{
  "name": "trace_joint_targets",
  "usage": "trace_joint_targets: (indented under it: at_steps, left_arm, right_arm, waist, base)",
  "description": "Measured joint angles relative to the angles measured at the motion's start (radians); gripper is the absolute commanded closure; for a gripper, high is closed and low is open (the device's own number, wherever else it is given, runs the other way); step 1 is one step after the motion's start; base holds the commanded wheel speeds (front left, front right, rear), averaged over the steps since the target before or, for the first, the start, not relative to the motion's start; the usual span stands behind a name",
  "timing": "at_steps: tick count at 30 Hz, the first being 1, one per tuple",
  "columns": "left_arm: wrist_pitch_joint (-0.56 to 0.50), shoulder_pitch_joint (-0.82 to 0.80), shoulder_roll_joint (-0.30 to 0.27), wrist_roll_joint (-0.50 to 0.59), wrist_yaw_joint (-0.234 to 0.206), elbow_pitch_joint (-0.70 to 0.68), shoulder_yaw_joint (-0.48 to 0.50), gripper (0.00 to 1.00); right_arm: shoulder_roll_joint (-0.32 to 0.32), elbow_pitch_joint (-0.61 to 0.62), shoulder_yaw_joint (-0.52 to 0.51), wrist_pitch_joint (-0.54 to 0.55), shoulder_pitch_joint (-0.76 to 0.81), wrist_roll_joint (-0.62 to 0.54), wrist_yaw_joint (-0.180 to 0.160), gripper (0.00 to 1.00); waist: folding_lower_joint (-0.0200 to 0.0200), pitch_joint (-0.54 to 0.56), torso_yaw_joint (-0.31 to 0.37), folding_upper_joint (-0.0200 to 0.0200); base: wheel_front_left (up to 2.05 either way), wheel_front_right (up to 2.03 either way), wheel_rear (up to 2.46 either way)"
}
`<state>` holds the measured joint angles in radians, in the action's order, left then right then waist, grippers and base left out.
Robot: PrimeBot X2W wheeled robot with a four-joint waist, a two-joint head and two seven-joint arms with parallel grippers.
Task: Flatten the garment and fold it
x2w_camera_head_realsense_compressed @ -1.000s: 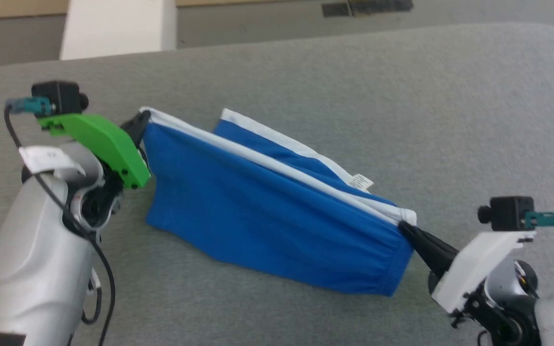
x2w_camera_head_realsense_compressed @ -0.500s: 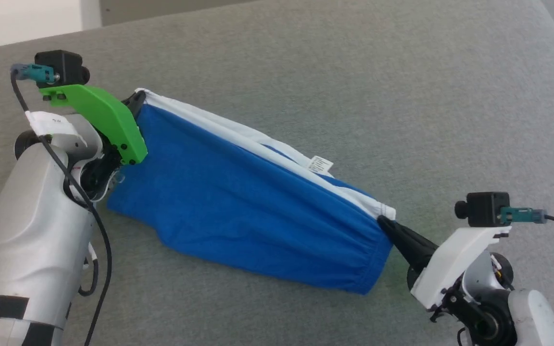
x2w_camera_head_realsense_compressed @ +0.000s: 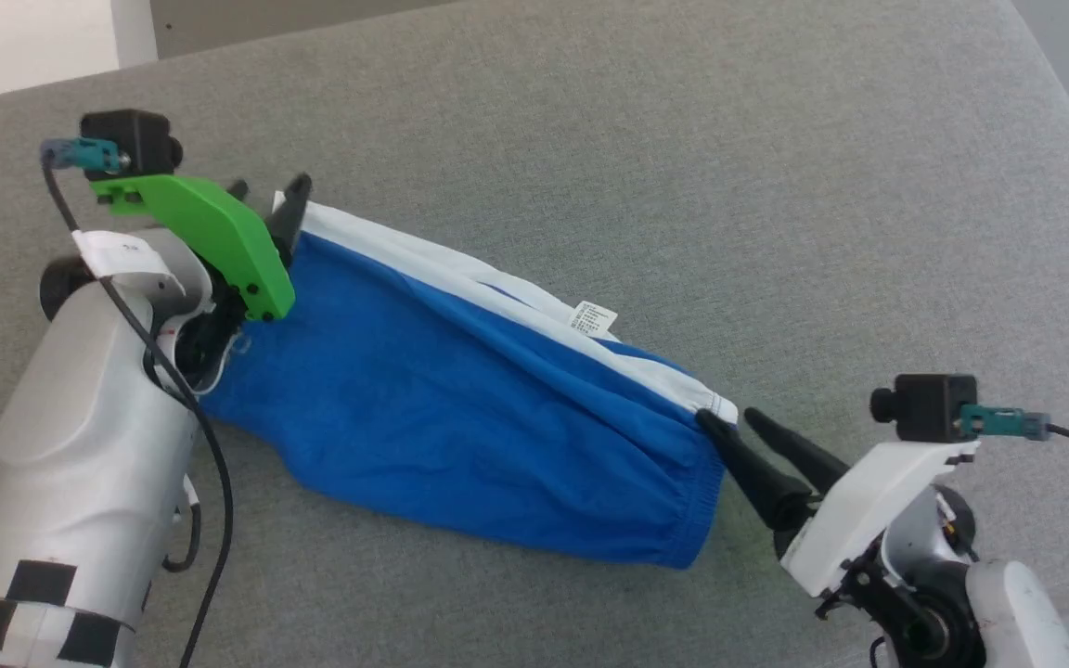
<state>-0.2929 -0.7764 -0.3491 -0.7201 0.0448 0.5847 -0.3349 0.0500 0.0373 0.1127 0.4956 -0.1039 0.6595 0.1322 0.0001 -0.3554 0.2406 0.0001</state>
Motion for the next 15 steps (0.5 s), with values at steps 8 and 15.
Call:
trace_joint_targets:
  at_steps: [8,15]
  left_arm:
    - [0.296,-0.012,-0.059,0.112,0.034,-0.041,-0.008,0.0]
    - [0.541,0.255,-0.155,0.187,0.007,-0.232,0.047,0.0]
  right_arm:
    - [0.0,0.108,-0.119,-0.025,0.056,-0.18,0.0,0.0]
    - [0.001,0.259,-0.139,0.082,0.201,-0.34,0.0,0.0]
  waist:
    - [0.0,0.047,-0.02,0.0]
    - [0.0,0.113,-0.082,0.0]
  base:
    - [0.0,0.0,0.0]
    - [0.0,0.0,0.0]
